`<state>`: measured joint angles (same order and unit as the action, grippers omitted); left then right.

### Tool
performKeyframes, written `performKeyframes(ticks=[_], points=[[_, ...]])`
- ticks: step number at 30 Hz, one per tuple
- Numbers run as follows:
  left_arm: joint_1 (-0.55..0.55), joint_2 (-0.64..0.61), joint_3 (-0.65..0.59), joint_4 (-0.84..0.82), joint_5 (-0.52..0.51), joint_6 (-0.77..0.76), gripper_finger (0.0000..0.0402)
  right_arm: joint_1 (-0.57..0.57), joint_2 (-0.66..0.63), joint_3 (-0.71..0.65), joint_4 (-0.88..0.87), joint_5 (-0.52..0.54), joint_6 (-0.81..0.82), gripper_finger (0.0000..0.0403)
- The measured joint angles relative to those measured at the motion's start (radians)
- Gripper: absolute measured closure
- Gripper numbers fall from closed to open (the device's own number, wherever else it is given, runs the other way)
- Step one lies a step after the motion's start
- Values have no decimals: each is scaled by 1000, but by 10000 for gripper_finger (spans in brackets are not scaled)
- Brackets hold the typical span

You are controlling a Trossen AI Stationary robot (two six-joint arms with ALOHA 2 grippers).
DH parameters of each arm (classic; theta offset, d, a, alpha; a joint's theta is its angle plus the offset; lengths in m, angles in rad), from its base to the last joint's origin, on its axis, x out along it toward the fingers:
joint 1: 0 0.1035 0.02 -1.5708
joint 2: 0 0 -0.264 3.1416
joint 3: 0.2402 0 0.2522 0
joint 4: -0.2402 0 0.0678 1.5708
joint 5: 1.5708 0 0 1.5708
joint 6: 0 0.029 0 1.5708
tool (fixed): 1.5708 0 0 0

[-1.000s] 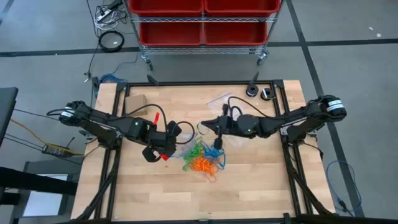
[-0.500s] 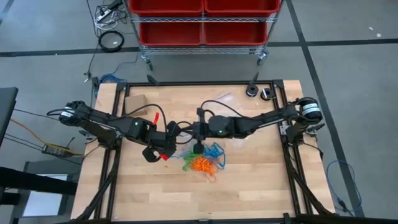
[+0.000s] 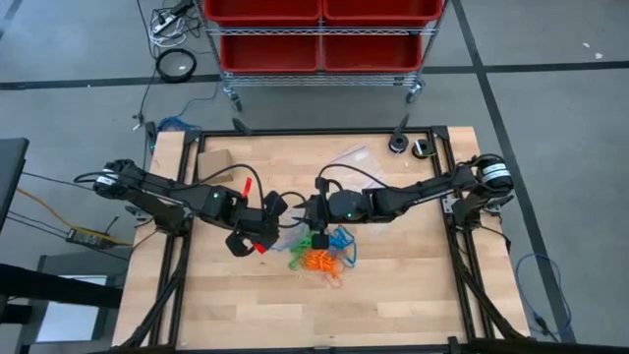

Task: Sort rubber bands
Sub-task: Put the blue rubber band into the top left transparent zip bag

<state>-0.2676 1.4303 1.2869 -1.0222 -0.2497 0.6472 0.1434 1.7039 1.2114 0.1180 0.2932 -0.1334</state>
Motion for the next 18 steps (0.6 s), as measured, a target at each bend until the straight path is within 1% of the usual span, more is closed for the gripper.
performKeyframes(ticks=[3,6,10,13,16,18], points=[[0,0,0,-1,0,-1,401,7,-23,0,-12,18,-5,227],[0,0,0,0,0,-9,401,28,-62,0,-27,64,-36,213],[0,0,0,0,0,-23,401,53,-114,0,-81,123,-67,219],[0,0,0,0,0,-26,401,63,-164,0,-175,174,-69,231],[0,0,0,-1,0,-31,401,65,-219,-30,-260,193,-29,243],[0,0,0,-1,0,-38,401,65,-263,-67,-282,193,14,248]])
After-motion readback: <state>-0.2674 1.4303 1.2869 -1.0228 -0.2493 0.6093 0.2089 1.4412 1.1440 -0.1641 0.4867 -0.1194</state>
